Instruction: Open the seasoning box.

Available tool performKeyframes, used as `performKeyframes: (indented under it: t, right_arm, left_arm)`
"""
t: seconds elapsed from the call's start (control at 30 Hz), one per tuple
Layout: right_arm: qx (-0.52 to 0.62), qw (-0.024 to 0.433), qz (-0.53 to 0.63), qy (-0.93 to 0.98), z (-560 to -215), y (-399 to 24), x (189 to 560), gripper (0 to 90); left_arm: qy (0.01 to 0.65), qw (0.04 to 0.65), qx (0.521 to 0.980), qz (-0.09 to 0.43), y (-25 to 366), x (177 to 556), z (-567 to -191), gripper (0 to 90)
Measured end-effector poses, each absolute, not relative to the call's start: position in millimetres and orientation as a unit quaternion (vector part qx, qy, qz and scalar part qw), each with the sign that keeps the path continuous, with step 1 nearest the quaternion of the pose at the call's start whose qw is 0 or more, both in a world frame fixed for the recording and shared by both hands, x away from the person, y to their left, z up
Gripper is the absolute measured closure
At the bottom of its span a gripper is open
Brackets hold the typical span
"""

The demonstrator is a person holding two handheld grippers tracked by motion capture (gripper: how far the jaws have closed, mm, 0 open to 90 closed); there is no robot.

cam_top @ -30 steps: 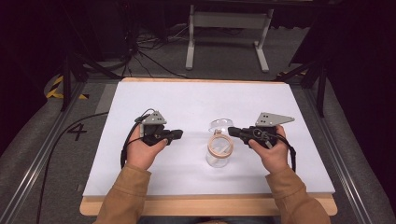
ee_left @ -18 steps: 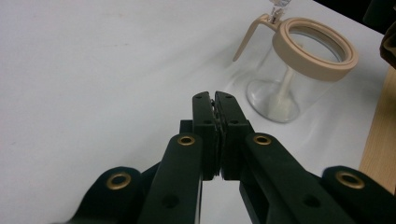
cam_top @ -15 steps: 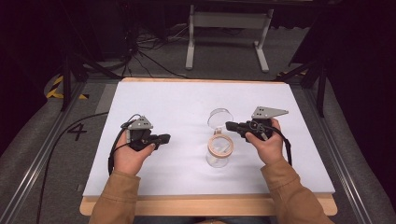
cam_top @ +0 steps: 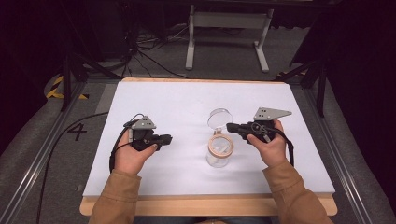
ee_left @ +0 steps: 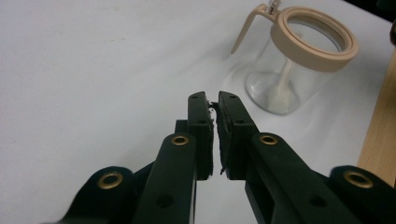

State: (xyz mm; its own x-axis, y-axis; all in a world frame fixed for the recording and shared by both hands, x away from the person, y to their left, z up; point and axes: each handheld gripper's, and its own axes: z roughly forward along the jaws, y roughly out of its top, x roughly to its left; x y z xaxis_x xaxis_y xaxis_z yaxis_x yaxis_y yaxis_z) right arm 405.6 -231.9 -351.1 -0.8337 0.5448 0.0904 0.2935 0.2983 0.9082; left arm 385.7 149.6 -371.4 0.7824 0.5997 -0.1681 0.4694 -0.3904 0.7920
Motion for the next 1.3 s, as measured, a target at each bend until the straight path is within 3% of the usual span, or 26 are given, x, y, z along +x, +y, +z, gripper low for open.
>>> performKeyframes:
  t: [0.5,0.67,1.3]
  right_arm:
    - [0.276,0.125,0.506,0.808,-331,-269,394,68.6]
    - [0.303,0.149,0.483,0.808,-329,-291,395,62.4]
    - [0.406,0.165,0.377,0.816,-376,-352,422,50.1]
  left_arm:
    - [0.327,0.434,0.837,0.063,165,386,-362,76.0]
    - [0.345,0.426,0.834,0.069,177,390,-364,74.5]
    - [0.378,0.383,0.840,0.067,190,417,-406,64.2]
